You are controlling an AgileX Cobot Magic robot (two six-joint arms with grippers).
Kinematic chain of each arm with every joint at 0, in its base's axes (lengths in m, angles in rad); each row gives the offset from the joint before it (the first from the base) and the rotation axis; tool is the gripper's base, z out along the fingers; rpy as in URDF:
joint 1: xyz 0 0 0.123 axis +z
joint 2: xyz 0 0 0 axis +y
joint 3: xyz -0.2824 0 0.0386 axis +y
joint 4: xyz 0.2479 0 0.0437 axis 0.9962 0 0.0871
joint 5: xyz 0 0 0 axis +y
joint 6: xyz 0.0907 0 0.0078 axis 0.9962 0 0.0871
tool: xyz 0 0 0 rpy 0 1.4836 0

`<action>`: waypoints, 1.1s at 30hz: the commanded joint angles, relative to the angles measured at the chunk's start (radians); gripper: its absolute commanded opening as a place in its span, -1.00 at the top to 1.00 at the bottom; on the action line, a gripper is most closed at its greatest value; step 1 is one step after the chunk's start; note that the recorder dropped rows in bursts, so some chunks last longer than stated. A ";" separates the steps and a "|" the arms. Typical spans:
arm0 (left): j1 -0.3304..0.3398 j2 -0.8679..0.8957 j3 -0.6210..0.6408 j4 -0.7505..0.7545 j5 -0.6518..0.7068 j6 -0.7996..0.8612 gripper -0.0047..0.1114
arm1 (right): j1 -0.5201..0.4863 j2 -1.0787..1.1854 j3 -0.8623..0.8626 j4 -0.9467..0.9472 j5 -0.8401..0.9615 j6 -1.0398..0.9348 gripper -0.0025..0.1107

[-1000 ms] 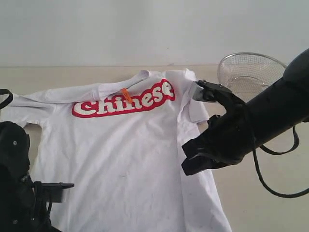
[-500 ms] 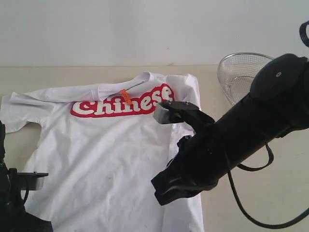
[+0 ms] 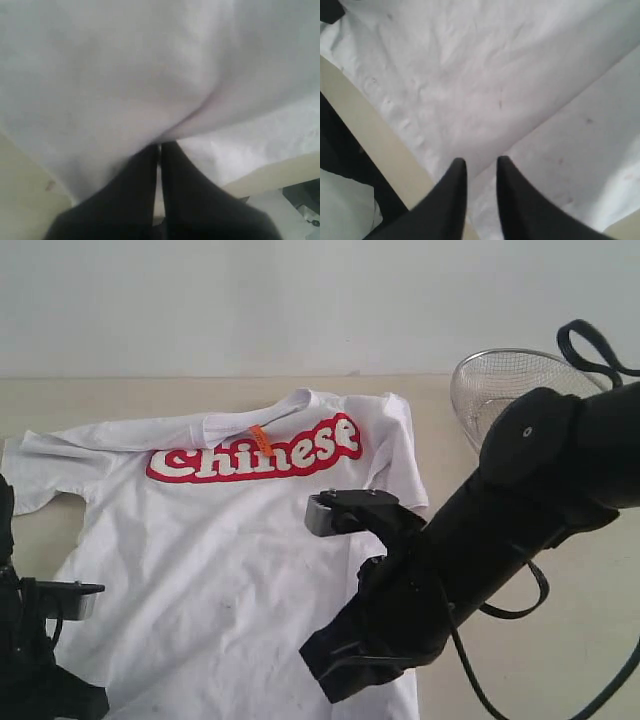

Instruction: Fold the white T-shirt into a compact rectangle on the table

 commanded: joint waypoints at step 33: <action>0.005 -0.159 0.013 -0.078 -0.032 0.085 0.84 | 0.001 0.109 0.000 -0.278 -0.150 0.297 0.96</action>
